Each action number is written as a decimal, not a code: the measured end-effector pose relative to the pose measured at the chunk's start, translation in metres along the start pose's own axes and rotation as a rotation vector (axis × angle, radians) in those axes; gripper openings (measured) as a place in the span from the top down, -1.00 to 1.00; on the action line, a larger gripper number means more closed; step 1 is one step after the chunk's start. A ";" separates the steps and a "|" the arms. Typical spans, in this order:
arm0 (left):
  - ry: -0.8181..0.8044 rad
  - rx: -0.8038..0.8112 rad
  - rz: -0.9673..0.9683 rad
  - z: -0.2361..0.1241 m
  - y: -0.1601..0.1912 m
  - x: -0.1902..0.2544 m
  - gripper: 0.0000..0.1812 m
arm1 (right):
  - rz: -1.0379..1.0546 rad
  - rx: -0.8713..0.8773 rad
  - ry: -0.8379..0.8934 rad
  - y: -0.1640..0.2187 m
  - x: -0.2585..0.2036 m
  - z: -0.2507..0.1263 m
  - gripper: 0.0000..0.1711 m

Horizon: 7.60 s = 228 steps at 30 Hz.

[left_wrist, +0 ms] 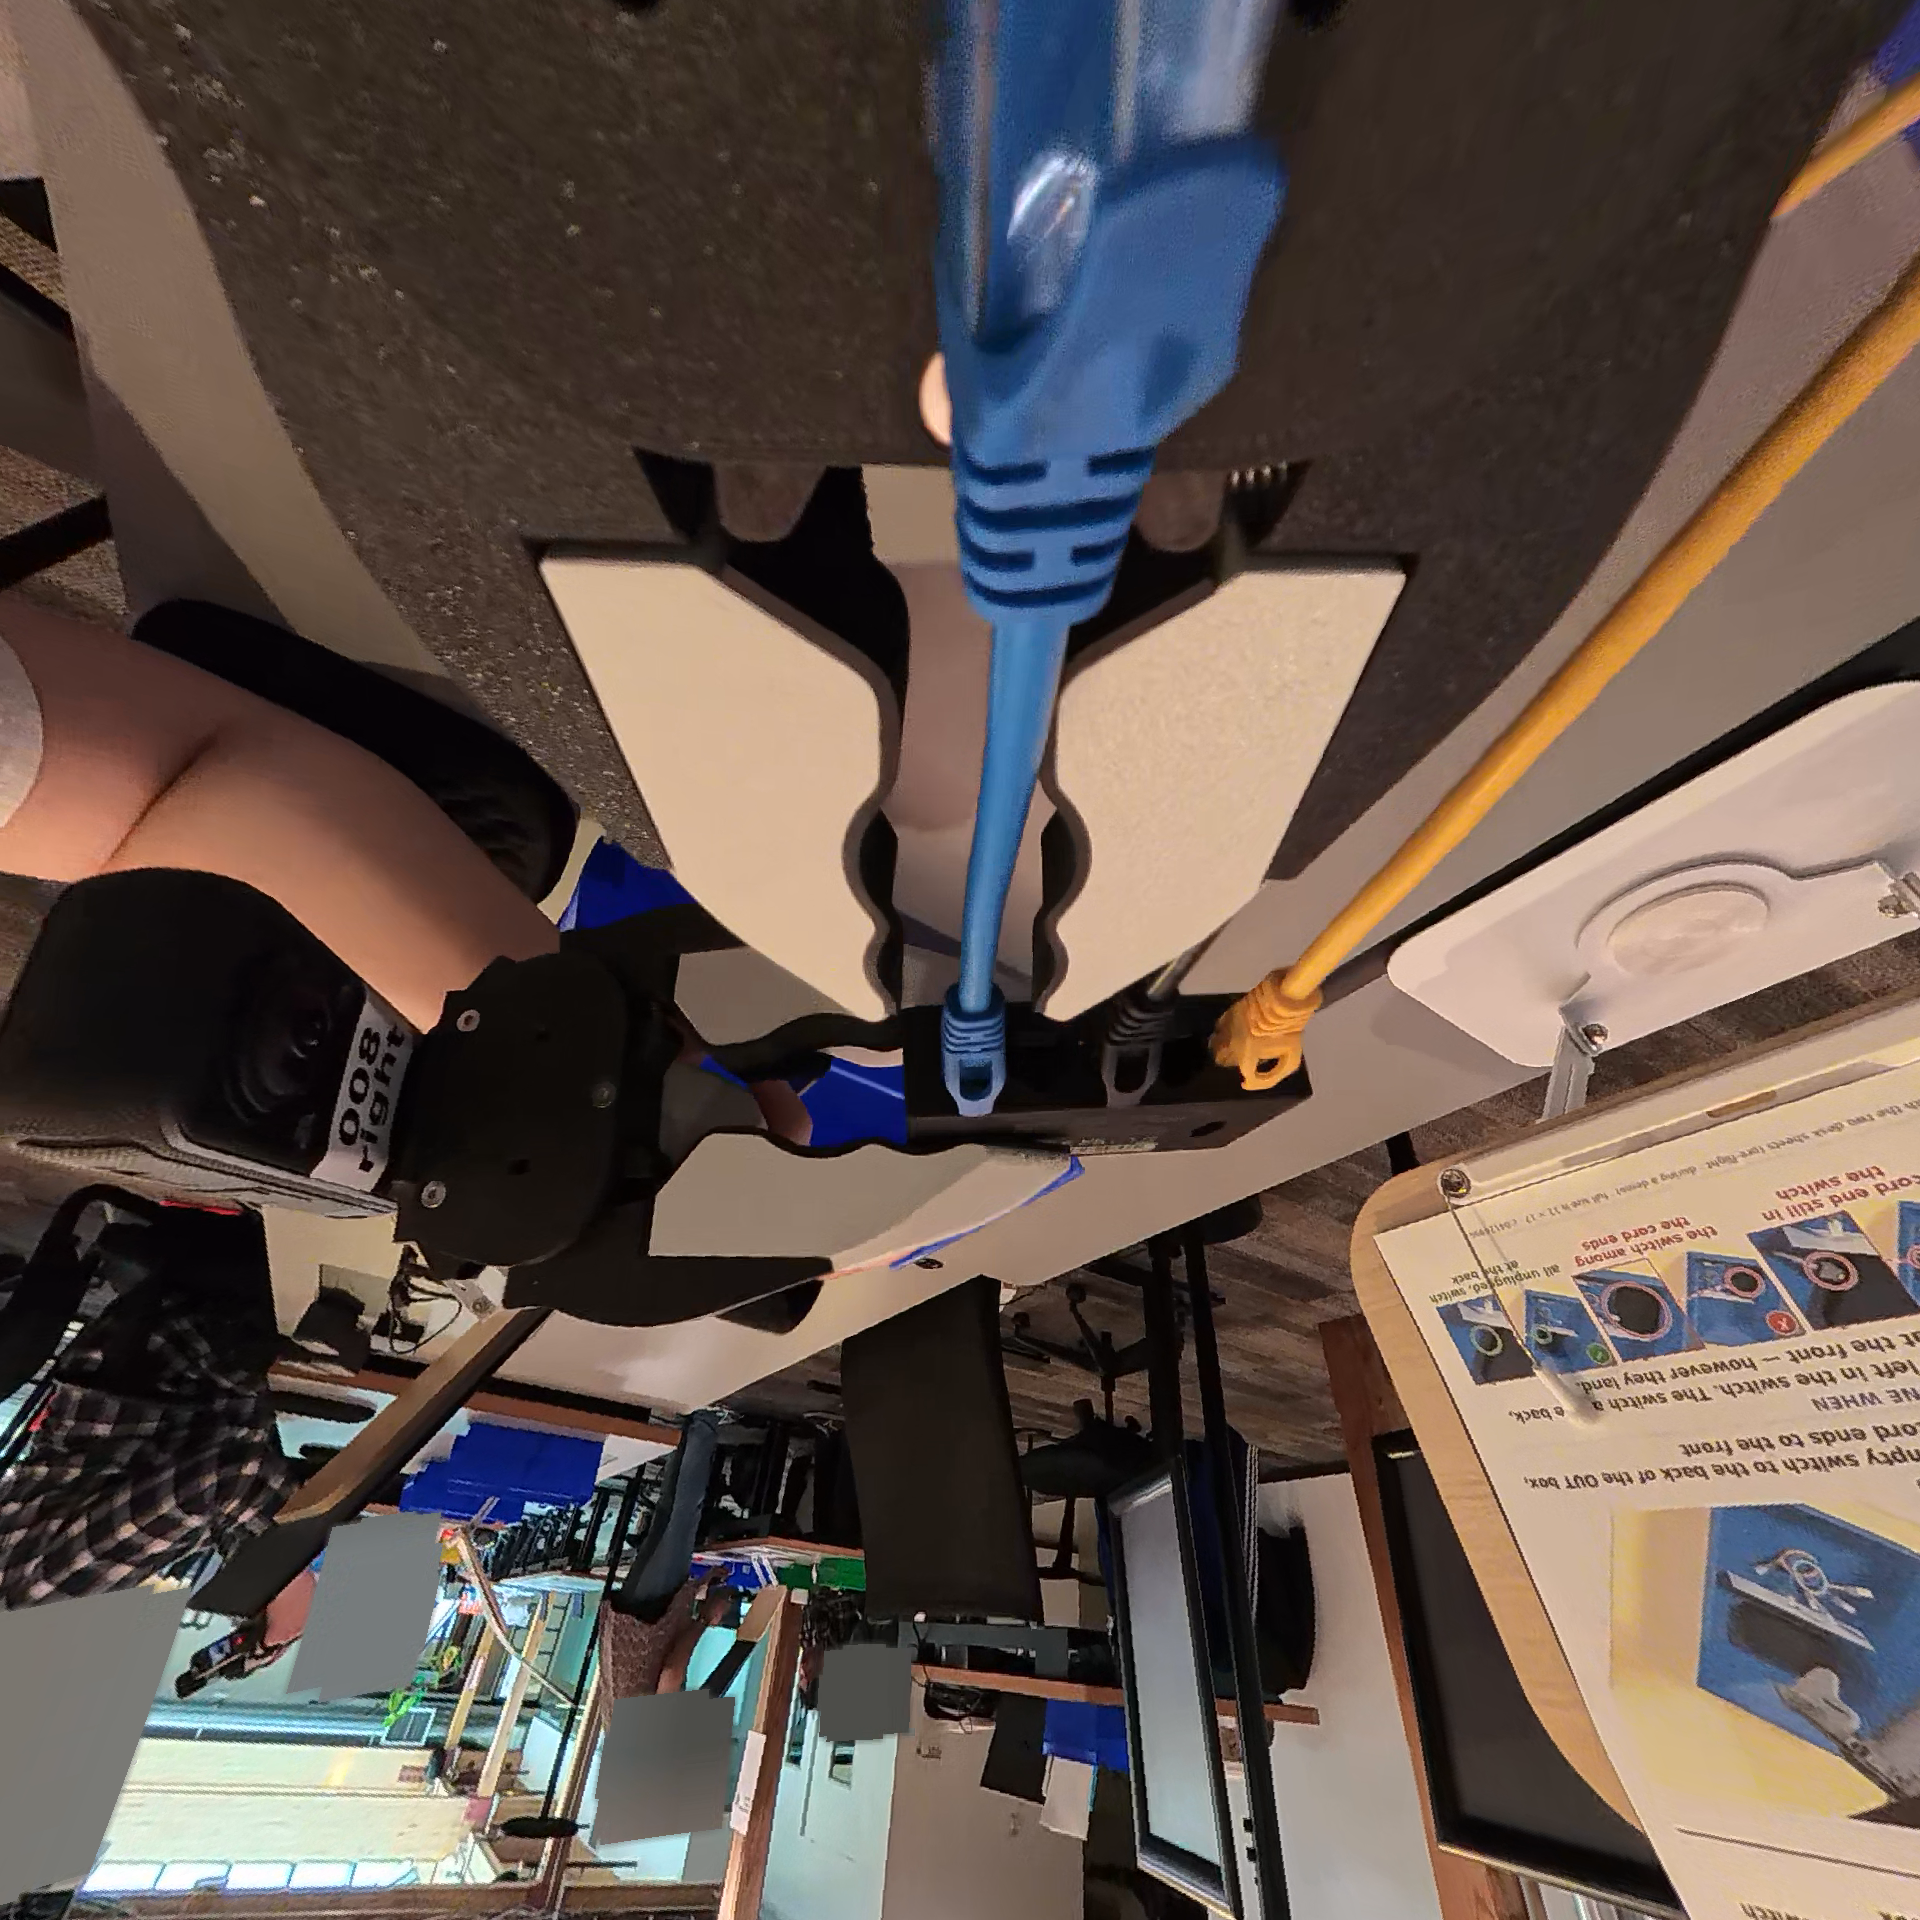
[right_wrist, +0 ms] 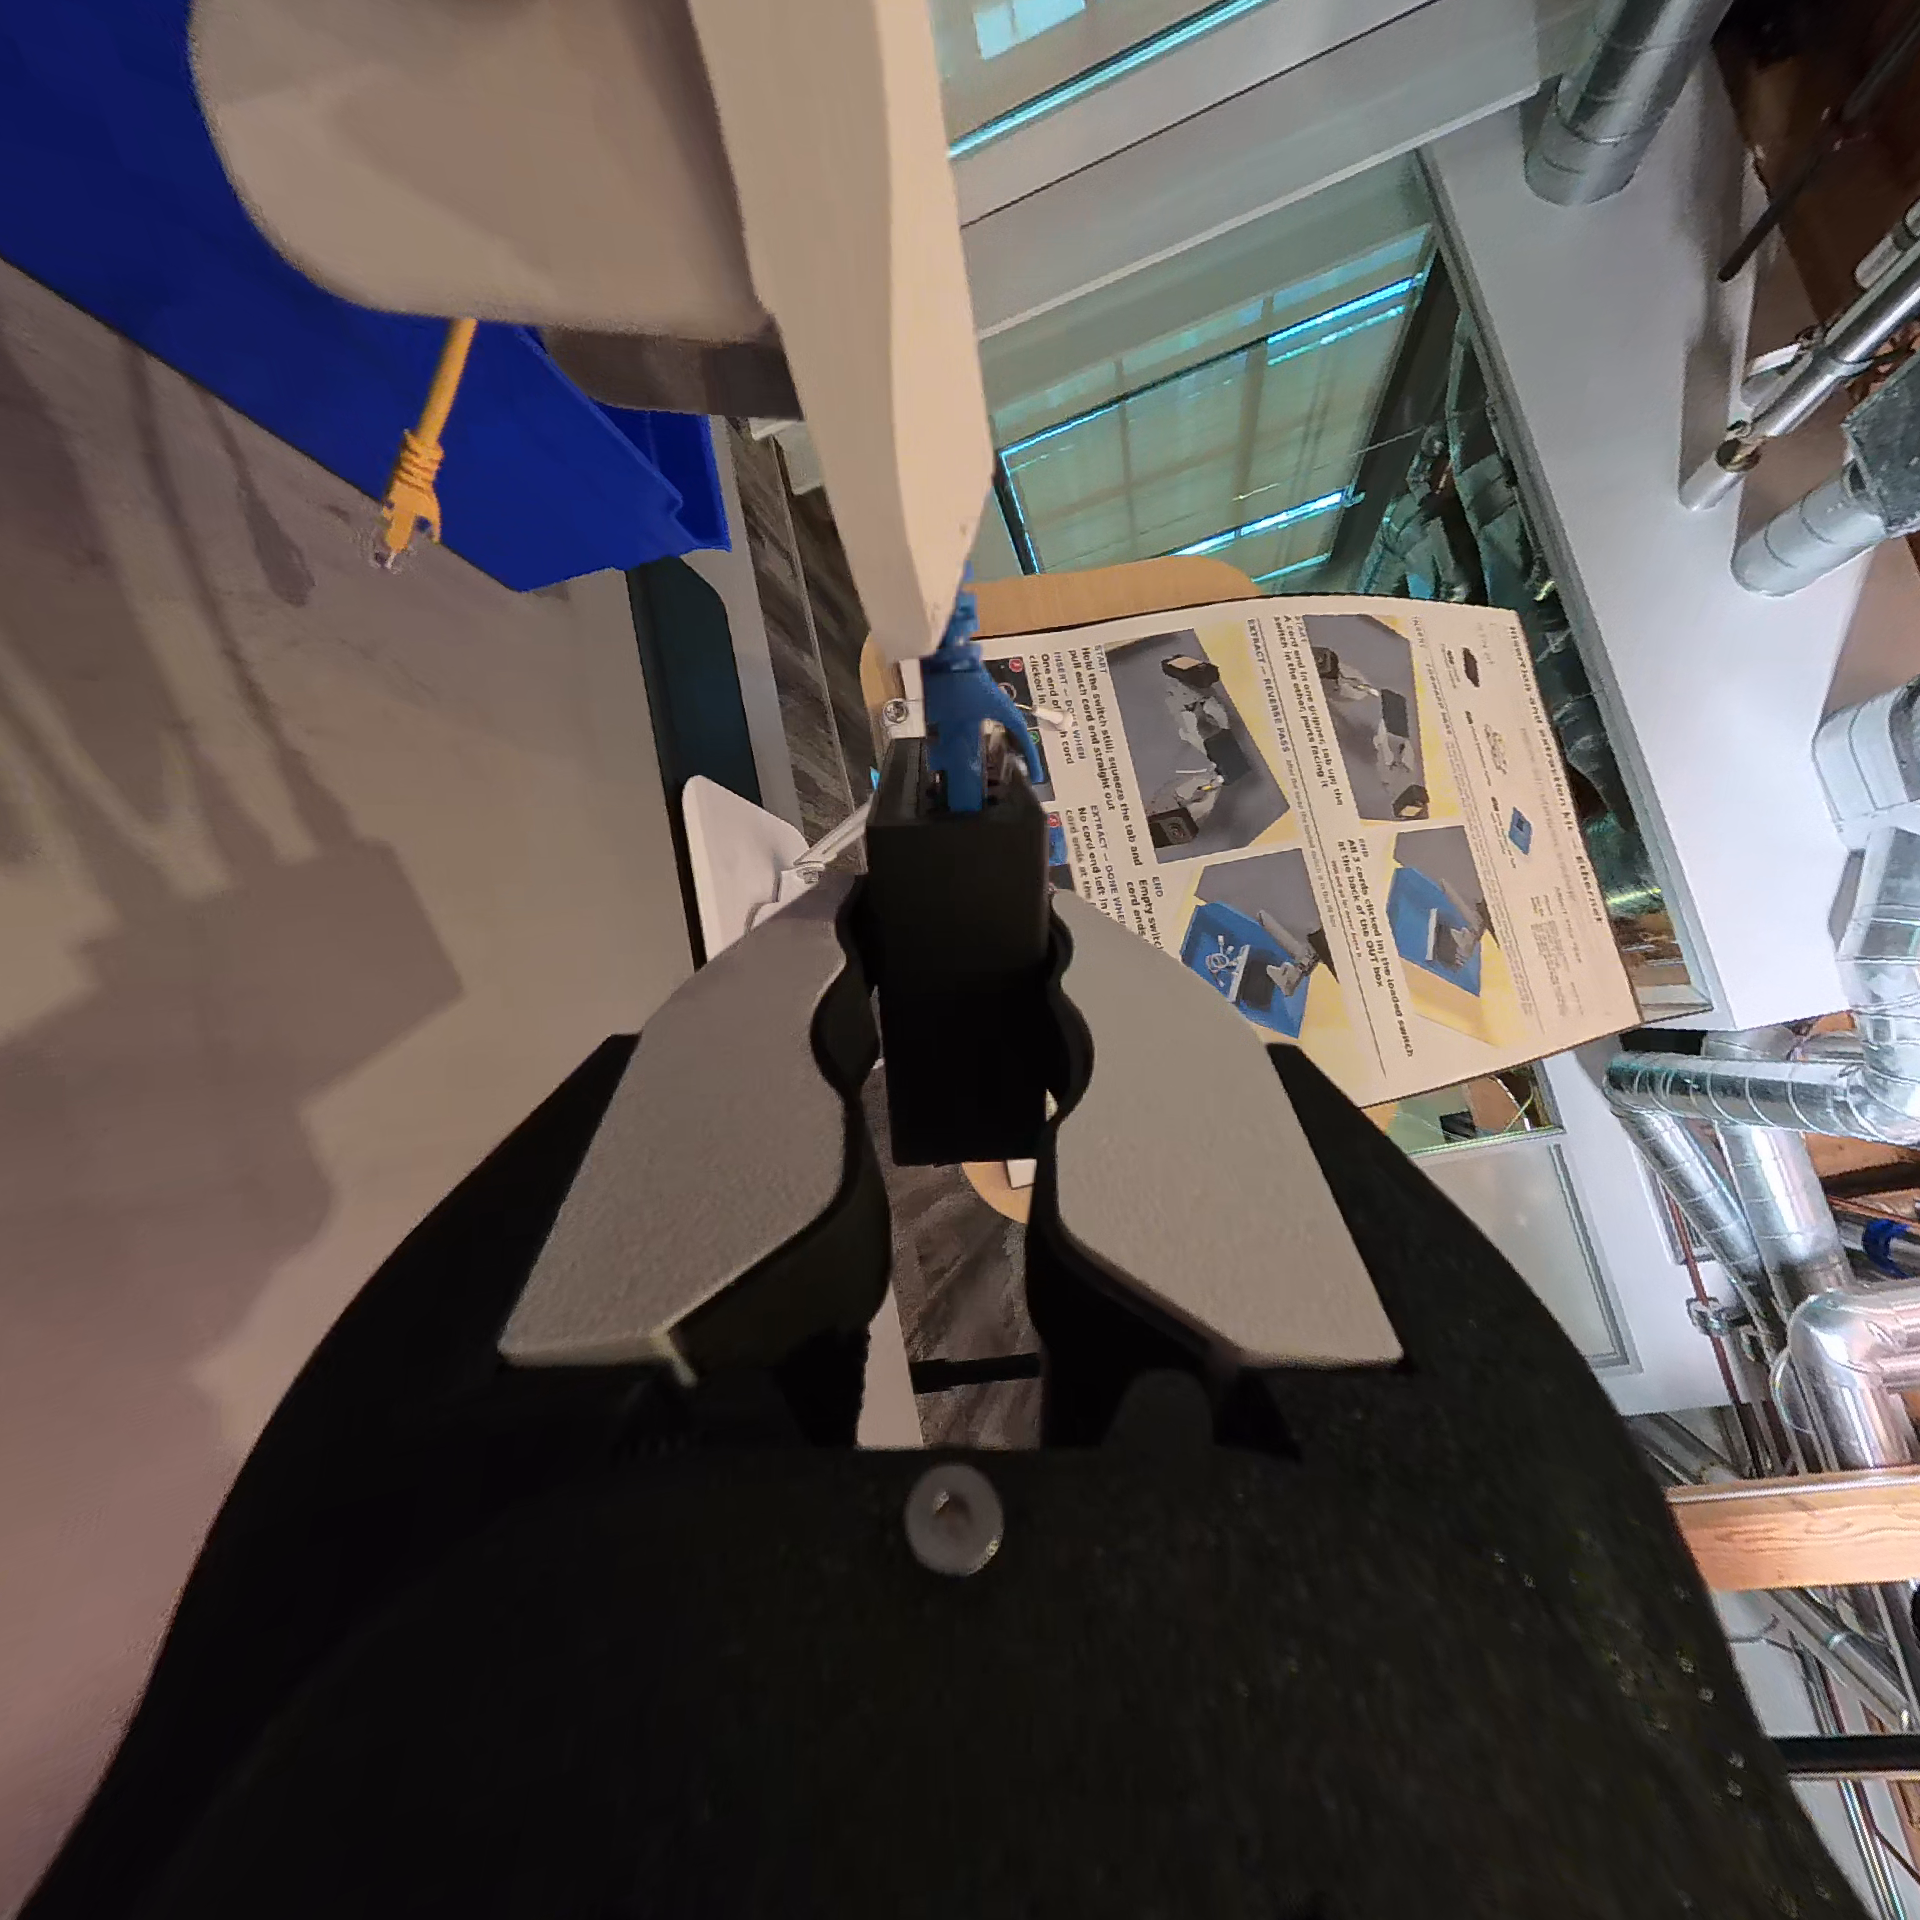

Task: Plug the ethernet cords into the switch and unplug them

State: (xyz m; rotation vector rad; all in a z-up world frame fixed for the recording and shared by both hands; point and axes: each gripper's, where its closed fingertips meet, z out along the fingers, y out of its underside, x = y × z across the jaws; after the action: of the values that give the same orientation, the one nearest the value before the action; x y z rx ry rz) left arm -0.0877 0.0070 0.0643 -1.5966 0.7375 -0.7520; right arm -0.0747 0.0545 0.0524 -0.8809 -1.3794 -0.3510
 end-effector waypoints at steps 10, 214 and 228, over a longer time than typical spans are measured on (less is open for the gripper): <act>0.000 0.005 -0.005 -0.001 0.000 -0.001 0.82 | -0.021 0.026 0.006 -0.001 0.000 -0.003 0.70; -0.546 -0.148 0.080 -0.200 -0.042 -0.135 0.45 | 1.150 -0.240 0.258 0.258 0.143 -0.240 0.71; -0.786 -0.509 -0.386 -0.343 0.130 -0.220 0.42 | 1.223 -0.829 -0.081 0.323 0.034 -0.268 0.98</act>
State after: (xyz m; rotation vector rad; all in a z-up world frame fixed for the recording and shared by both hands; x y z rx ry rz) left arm -0.5016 -0.0351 -0.0363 -2.3210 0.0271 -0.1366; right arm 0.3408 0.0813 -0.0089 -2.2357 -0.5032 0.1047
